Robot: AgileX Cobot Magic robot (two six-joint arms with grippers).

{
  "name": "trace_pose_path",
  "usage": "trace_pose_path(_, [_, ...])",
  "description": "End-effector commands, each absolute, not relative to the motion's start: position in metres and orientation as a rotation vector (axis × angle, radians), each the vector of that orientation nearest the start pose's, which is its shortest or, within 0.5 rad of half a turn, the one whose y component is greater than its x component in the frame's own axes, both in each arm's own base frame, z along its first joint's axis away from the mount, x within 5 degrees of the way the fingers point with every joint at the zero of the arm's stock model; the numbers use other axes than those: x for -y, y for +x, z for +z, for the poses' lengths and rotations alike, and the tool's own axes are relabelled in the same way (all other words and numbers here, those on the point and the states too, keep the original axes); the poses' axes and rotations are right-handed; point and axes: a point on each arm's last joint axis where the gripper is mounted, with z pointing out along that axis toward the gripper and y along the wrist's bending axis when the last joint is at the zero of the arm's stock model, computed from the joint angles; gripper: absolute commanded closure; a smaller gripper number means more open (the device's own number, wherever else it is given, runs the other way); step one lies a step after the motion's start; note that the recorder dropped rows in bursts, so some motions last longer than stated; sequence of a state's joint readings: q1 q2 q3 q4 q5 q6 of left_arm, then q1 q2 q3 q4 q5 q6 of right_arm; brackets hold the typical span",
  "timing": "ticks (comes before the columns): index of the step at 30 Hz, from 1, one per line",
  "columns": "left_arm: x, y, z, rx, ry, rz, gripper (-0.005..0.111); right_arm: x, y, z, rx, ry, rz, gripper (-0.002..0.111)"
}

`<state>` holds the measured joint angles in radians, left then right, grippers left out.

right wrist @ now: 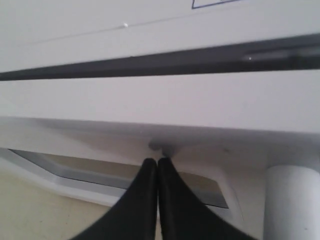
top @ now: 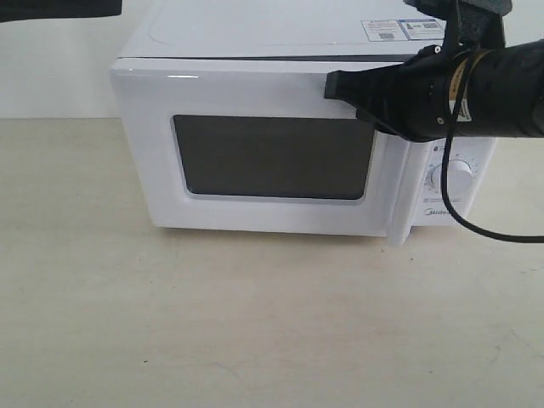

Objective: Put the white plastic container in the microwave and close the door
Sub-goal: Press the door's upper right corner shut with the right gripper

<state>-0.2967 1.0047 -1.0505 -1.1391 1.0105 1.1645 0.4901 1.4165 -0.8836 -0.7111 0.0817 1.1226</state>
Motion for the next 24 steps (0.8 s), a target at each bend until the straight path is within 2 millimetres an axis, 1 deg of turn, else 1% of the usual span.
trace_pose_path(1, [0.119,0.147,0.414,-1.617,1.087,-0.876,0.102,-0.143,0.282,0.282,-2.092,-0.060,0.483,0.108])
trace_pose_path(4, [0.119,0.147,0.414,-1.617,1.087,-0.876,0.102,-0.137,0.288,0.286,-2.073,-0.039,0.478,0.108])
trace_pose_path(9, [0.119,0.147,0.414,-1.617,1.087,-0.876,0.102,-0.125,0.293,0.286,-2.068,0.005,0.456,0.108])
trace_pose_path(19, [0.119,0.147,0.414,-1.616,1.083,-0.873,0.102,-0.128,0.293,0.289,-2.042,-0.007,0.496,0.108])
trace_pose_path(22, [0.119,0.147,0.414,-1.616,1.083,-0.873,0.102,-0.127,0.291,0.294,-2.029,-0.005,0.502,0.108])
trace_pose_path(24, [0.119,0.147,0.414,-1.616,1.083,-0.873,0.102,-0.127,0.285,0.299,-2.020,-0.016,0.499,0.108])
